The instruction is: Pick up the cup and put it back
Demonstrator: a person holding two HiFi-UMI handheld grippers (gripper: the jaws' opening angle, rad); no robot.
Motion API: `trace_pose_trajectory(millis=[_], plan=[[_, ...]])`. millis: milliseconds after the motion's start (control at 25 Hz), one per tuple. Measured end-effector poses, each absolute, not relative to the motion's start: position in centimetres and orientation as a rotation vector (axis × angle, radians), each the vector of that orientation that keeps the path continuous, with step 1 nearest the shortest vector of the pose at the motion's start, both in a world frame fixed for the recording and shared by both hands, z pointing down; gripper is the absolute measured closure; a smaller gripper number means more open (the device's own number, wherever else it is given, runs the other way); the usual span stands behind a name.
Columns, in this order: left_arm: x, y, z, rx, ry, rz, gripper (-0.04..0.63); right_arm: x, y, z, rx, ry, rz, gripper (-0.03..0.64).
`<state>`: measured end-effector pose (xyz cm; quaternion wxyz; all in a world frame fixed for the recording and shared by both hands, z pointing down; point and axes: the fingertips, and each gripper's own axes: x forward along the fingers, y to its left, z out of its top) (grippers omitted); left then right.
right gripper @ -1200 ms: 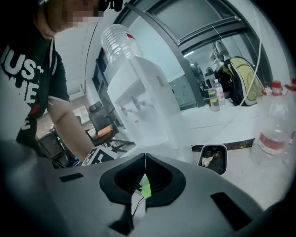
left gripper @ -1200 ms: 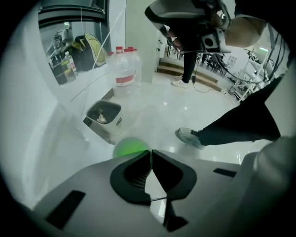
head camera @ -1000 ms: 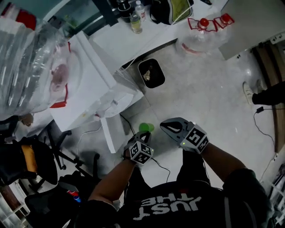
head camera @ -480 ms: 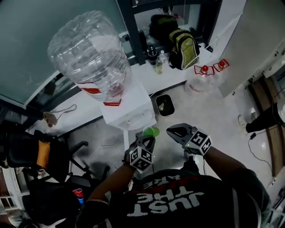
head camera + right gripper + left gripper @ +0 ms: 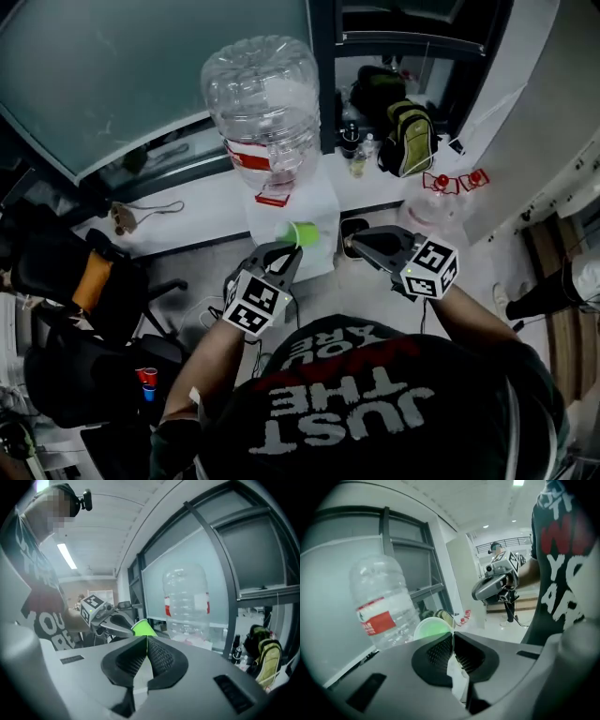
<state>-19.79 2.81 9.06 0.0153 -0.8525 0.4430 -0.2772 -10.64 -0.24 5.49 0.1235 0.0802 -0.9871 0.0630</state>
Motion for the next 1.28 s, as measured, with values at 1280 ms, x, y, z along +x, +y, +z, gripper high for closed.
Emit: trace_pose_trajectory(millis=[1280], plan=[[-26.1, 7.0, -7.7, -2.43, 1.428, -0.496, 0.572, -14.3, 1.3, -7.5, 0.234, -3.095, -0.03, 0.583]])
